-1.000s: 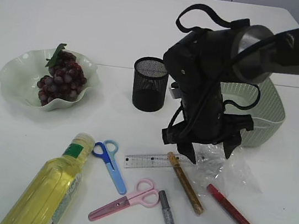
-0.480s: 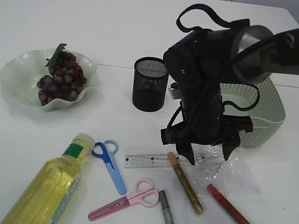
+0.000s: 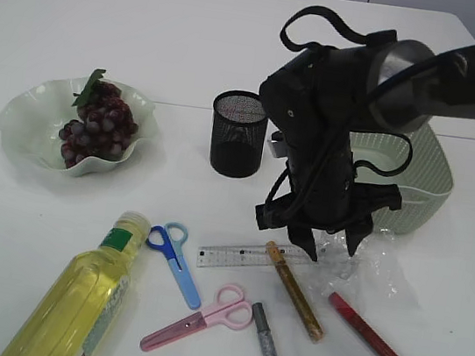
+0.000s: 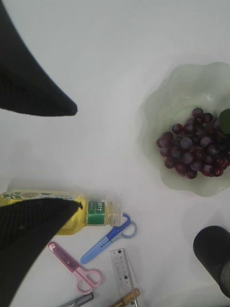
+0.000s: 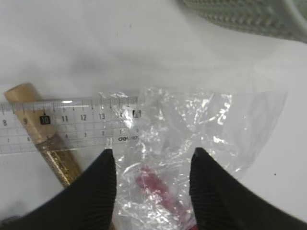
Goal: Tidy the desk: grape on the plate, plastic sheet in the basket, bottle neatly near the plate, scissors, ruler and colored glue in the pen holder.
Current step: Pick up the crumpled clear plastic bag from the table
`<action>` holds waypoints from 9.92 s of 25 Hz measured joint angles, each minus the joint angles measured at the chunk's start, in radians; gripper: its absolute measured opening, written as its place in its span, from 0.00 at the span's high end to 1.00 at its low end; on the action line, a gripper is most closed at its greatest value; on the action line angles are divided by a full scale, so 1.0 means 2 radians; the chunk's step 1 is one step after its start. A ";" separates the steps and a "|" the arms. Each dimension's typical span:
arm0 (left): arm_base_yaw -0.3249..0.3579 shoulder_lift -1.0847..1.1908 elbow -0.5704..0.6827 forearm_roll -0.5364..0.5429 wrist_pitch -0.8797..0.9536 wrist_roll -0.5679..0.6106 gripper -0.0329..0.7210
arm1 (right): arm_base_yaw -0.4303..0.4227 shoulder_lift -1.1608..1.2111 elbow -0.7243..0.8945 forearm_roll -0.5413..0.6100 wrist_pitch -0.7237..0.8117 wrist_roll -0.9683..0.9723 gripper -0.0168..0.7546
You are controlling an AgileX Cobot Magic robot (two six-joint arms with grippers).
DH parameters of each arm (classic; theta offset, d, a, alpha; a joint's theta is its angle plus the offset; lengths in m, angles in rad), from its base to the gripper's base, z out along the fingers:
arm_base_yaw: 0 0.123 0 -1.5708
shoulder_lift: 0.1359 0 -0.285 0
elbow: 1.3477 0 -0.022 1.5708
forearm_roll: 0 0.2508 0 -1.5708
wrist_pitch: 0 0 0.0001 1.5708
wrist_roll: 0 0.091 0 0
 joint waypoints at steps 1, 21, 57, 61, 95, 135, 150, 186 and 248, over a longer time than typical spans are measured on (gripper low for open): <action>0.000 0.000 0.000 0.000 0.000 0.000 0.42 | 0.000 0.000 0.000 0.000 0.000 0.000 0.53; 0.000 0.000 0.000 0.000 0.000 0.000 0.42 | 0.000 0.000 0.000 -0.010 0.000 0.000 0.60; 0.000 0.000 0.000 0.000 0.000 0.001 0.42 | 0.002 0.001 0.010 -0.013 0.000 -0.032 0.48; 0.000 0.000 0.000 0.001 0.000 0.001 0.42 | 0.002 0.001 0.010 -0.015 0.000 -0.033 0.48; 0.000 0.000 0.000 0.001 0.000 0.001 0.42 | 0.003 -0.023 0.070 -0.040 -0.003 -0.027 0.48; 0.000 0.000 0.000 0.001 0.000 0.001 0.42 | 0.003 -0.110 0.130 -0.017 -0.001 -0.021 0.48; 0.000 0.000 0.000 0.000 0.000 0.001 0.42 | 0.003 -0.090 0.130 -0.029 -0.002 -0.021 0.48; 0.000 0.000 0.000 -0.004 0.000 0.001 0.42 | 0.003 -0.090 0.130 -0.034 -0.003 -0.019 0.48; 0.000 0.000 0.000 -0.011 0.000 0.002 0.42 | 0.003 -0.139 0.061 0.047 0.001 -0.095 1.00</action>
